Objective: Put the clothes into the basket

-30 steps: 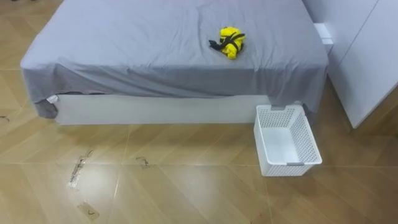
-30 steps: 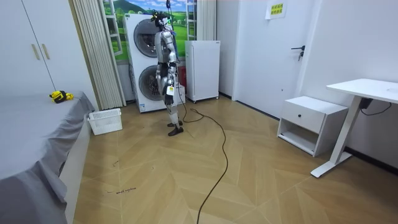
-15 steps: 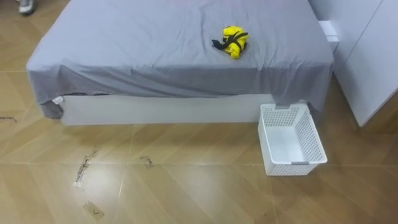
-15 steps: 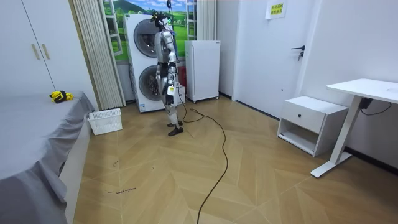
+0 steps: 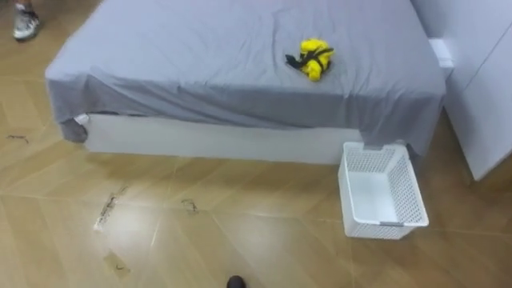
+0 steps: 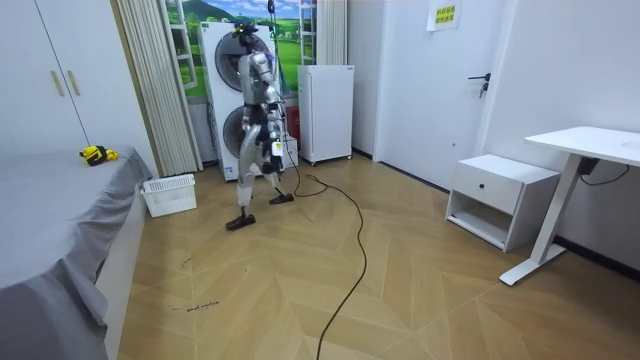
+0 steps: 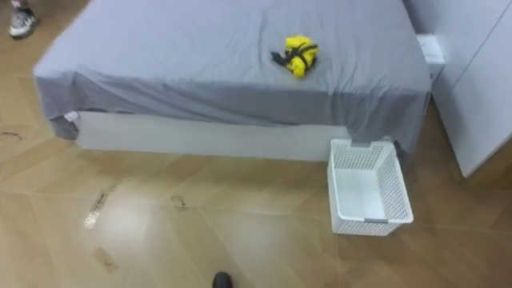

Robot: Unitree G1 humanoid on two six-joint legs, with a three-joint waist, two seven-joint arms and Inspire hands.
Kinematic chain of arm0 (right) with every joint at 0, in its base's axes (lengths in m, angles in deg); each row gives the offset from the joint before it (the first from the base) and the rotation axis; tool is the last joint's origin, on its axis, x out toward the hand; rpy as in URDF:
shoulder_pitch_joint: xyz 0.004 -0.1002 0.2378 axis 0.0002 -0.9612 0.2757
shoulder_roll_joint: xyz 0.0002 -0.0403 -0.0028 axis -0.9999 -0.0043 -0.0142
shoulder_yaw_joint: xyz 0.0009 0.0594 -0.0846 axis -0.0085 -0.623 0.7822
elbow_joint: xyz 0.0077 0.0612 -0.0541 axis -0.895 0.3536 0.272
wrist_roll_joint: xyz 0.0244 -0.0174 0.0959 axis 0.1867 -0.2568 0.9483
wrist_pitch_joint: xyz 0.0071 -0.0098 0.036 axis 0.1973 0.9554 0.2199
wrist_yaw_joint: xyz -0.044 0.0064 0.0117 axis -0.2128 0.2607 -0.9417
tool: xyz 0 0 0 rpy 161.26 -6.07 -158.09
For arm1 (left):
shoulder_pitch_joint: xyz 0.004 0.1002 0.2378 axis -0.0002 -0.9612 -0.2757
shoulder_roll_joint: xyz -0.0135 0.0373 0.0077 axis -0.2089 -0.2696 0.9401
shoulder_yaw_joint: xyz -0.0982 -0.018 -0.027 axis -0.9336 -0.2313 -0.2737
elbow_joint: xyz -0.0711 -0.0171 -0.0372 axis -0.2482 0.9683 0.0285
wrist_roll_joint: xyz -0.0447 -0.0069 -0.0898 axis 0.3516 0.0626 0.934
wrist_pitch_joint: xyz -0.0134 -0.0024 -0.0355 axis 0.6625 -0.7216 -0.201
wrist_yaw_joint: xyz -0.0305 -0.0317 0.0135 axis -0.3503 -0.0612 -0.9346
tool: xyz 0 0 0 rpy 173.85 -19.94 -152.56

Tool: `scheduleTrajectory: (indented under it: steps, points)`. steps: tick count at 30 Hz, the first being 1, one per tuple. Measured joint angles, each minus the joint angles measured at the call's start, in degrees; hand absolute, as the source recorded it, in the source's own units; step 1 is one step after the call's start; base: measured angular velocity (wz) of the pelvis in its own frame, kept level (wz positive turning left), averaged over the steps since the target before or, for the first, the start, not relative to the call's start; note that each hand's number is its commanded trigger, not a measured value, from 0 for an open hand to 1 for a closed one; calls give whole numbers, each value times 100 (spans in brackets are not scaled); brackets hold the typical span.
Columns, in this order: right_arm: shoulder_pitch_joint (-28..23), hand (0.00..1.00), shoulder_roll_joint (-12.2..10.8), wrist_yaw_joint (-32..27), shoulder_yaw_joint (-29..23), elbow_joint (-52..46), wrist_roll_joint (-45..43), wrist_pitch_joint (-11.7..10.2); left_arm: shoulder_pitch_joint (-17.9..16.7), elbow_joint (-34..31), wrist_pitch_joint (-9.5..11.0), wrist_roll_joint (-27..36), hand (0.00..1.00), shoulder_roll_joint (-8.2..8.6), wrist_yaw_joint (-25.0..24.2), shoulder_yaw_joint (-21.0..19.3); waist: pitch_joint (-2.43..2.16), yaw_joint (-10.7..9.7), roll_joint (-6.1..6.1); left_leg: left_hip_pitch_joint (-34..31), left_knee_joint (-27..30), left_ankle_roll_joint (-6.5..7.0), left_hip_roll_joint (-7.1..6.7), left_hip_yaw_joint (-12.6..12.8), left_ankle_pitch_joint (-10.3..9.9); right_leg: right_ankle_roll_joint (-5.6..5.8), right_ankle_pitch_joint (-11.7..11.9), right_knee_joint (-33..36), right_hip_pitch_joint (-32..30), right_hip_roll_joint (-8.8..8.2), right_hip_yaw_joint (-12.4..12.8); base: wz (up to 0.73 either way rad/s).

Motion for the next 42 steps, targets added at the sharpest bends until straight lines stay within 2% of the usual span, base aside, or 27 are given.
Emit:
scheduleTrajectory:
  steps: [1, 2, 4, 6, 7, 9, 10, 12, 13, 15, 17, 19, 20, 22, 24, 25, 26, 27, 28, 29, 30, 31, 34, 36, 37, 38, 42]
  points:
    - [-70, 0, 0, -67, -84, -10, -3, -1, 11, 5, 0, -1, 0, 20, -5, 0, -53, -48, -36, -115, 331, 270, -108, 108, -39, 85, -63, -60, 16, -119, 102, -4]
    - [-79, 0, -24, -93, -145, -27, -13, -21, 74, -5, 10, 11, 0, 22, -11, -2, 0, -27, -72, -239, 829, 362, -105, 243, -380, 152, -48, -89, 68, -179, 118, -13]
    - [-119, 0, -44, -89, -180, -68, -6, -64, 83, -14, 13, 62, 0, 16, -40, -18, 9, -11, -114, -224, 1369, 393, -91, 403, -901, 366, 85, 111, 163, -349, 124, -38]
    - [-213, 0, -43, -125, -212, -269, 25, -140, 154, -27, 62, 154, 0, -15, -94, -19, 9, -11, -103, -23, 1584, 449, -104, 524, -1323, 450, 278, 1015, -13, -501, 115, -19]
    - [-257, 0, -46, -161, -207, -281, 68, -199, 210, -27, 117, 302, 0, -48, -96, -1, 15, -36, -133, 258, 1565, 487, -125, 617, -1540, 447, 658, 1802, -230, -588, 131, 5]
    - [-287, 0, -47, -237, -219, -284, 152, -223, 284, -118, 196, 344, 0, -59, -86, 0, -15, -15, -65, 805, 1273, 518, -209, 541, -1705, 312, 1834, 2923, -575, -666, 127, 4]
    - [-289, 0, -45, -255, -252, -324, 148, -267, 362, -150, 279, 221, 0, -63, -86, 12, -20, 21, 44, 1190, 955, 519, -215, 445, -1775, 171, 2036, 3532, -947, -648, 104, -10]
    - [-168, 0, -52, -282, -228, -510, 234, -302, 479, -162, 368, 55, 0, -70, -98, -14, 21, 28, 154, 1701, 536, 475, -159, 266, -1783, -29, 1408, 4076, -1685, -366, -112, 3]
    - [-107, 0, -54, -289, -196, -564, 276, -358, 551, -182, 387, -55, 0, -75, -106, 25, 27, 7, 202, 2025, 292, 460, -97, 189, -1786, -134, 1079, 3992, -2143, -157, -316, 28]
    - [-82, 0, -62, -336, -203, -718, 286, -388, 546, -372, 380, -96, 0, -75, -145, 174, 36, -37, 249, 2420, 90, 415, -34, -3, -1905, -178, 886, 3246, -2708, 103, -578, 47]
    - [0, 0, -56, -373, -198, -804, 340, -423, 558, -475, 366, -91, 0, -63, -175, 430, 40, -105, 306, 2813, -74, 338, 43, -161, -2083, -172, 989, 1839, -3064, 238, -765, 49]
    - [35, 0, -60, -483, -202, -933, 272, -505, 493, -476, 263, -119, 0, -21, -225, 607, 32, -178, 457, 3447, -408, 165, 240, -309, -2276, -228, 1915, 309, -3137, 298, -1034, 61]
    - [52, 0, -61, -538, -208, -958, 244, -560, 491, -481, 266, -122, 0, -29, -261, 630, 18, -146, 492, 3719, -541, 59, 345, -327, -2340, -374, 2437, -34, -3136, 309, -1193, 47]
    - [131, 0, -59, -614, -219, -1182, 257, -608, 424, -481, 274, -113, 0, -61, -265, 637, -43, -103, 520, 3857, -504, -149, 531, -350, -2465, -711, 2885, 39, -3111, 475, -1203, 9]
    - [281, 0, -27, -655, -260, -1379, 319, -729, 312, -497, 285, -104, 0, -78, -284, 643, -19, -70, 706, 4043, -444, -449, 727, -287, -2419, -849, 2602, 692, -3135, 606, -1281, -22]
    - [353, 0, 1, -705, -273, -1471, 320, -749, 268, -476, 286, -110, 0, -97, -312, 604, 5, -46, 711, 4299, -397, -672, 732, -317, -2192, -954, 2196, 1312, -3162, 549, -1327, -35]
    - [381, 0, 23, -736, -288, -1632, 261, -755, 227, -494, 304, -117, 0, -97, -337, 461, 61, -27, 635, 4450, -40, -698, 725, -380, -1983, -1024, 1884, 2044, -3270, 419, -1561, -35]
    - [382, 0, 14, -734, -290, -1733, 250, -759, 129, -529, 321, -121, 0, -119, -346, 392, 20, -2, 676, 4402, 363, -695, 795, -341, -1933, -972, 1815, 2003, -3250, 445, -1633, -58]
    - [310, 0, -9, -710, -241, -1837, 231, -622, -56, -587, 387, -126, 0, -189, -369, 257, -68, 70, 648, 4131, 1311, -732, 847, -175, -1773, -1077, 1495, 1614, -2942, 528, -1691, -67]
    - [114, 0, -51, -806, -260, -1836, 132, -604, -128, -600, 407, -125, 0, -187, -342, 113, 2, 24, 588, 3823, 2211, -739, 953, -181, -1577, -1123, 1341, 1609, -2709, 644, -1673, -60]
    - [43, 0, -39, -832, -270, -1827, 116, -578, -142, -596, 412, -122, 0, -207, -330, 105, 25, -34, 588, 3665, 2475, -704, 988, -182, -1606, -1119, 1298, 1550, -2584, 654, -1641, -31]
    - [-39, 0, 33, -867, -271, -1852, 86, -546, -134, -610, 409, -105, 0, -221, -321, 129, 70, -178, 453, 3302, 2670, -617, 976, -107, -1757, -1093, 1312, 1316, -2384, 658, -1566, -18]
    - [11, 0, 153, -1176, -384, -2520, 7, -535, -77, -690, 470, -7, 0, -190, -307, 144, 81, -160, 390, 2559, 2115, -639, 1034, 174, -2166, -976, 1535, 604, -1930, 688, -1440, -46]
    - [29, 0, 153, -1335, -461, -2884, -1, -645, -34, -692, 479, -7, 0, -183, -300, 175, 72, -205, 387, 2219, 1531, -621, 1004, 161, -2182, -873, 1615, 264, -1692, 656, -1415, -13]
    - [38, 0, 155, -1478, -449, -3253, -29, -640, -25, -690, 506, 5, 0, -161, -273, 254, 27, -130, 417, 2048, 912, -599, 930, 165, -2101, -807, 1604, 248, -1671, 618, -1290, -31]
    - [103, 0, 119, -1584, -381, -3534, -107, -664, -38, -679, 505, 5, 0, -135, -238, 274, -1, -90, 421, 1967, 524, -350, 870, 166, -1621, -701, 1581, 285, -1635, 559, -1158, -40]
    - [203, 0, 55, -1663, -240, -4024, -642, -669, -84, -569, 505, -5, 0, -137, -262, 273, -99, -106, 353, 2349, -249, -271, 579, 190, -1364, -510, 1625, 48, -1556, 480, -954, -6]
